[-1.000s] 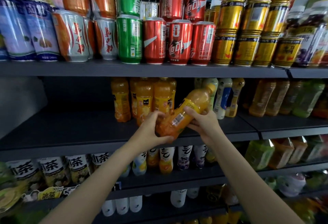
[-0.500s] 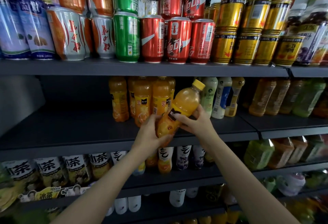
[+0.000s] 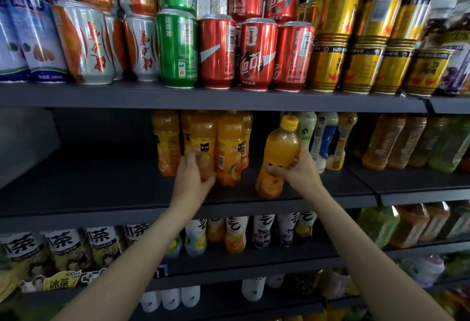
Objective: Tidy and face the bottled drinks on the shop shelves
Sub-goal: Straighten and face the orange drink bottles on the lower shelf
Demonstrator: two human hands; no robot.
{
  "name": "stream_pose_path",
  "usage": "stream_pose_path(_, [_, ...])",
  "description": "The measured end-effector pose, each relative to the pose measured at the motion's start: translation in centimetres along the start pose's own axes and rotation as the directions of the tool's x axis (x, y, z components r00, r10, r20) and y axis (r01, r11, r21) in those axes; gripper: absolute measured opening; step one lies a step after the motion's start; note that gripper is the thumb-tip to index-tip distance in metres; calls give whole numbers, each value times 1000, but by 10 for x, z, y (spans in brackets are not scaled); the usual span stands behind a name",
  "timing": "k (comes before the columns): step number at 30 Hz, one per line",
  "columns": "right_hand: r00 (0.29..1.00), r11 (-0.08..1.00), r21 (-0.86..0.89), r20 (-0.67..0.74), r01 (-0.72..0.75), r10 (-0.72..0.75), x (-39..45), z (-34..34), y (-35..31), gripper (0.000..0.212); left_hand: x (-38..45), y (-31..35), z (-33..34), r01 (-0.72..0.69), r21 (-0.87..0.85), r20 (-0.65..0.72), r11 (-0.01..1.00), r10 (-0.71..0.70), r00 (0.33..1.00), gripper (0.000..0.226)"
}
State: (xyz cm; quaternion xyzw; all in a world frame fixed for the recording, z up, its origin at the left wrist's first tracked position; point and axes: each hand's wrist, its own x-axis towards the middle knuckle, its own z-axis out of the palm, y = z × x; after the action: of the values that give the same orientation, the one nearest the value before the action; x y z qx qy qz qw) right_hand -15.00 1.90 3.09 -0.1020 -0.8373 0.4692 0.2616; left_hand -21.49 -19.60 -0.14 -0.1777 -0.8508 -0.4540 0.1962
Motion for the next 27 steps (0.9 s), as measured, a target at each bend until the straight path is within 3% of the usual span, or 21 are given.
stream_pose_path(7, [1000,996,-93,-7,-6,5,53,19,7,63,38,-14,4,123,-82,-16,989,-125,992,70])
stream_pose_path(11, [1000,995,-104,-19,11,-13,55,40,31,71,48,-22,17,133,-58,14,989,-132,991,59])
stream_pose_path(14, [999,973,-232,-54,-11,-2,54,52,48,52,50,-34,22,122,-24,12,992,-122,992,53])
stream_pose_path(18, [991,973,-230,-134,-25,-6,74,66,62,55,52,-40,22,115,-31,1,993,-115,993,54])
stream_pose_path(21, [983,961,-265,-177,-84,37,99,78,62,57,53,-45,22,108,-22,2,994,-108,994,57])
stream_pose_path(27, [973,957,-199,-140,-210,184,154,98,67,38,56,-45,22,109,42,0,993,-109,994,60])
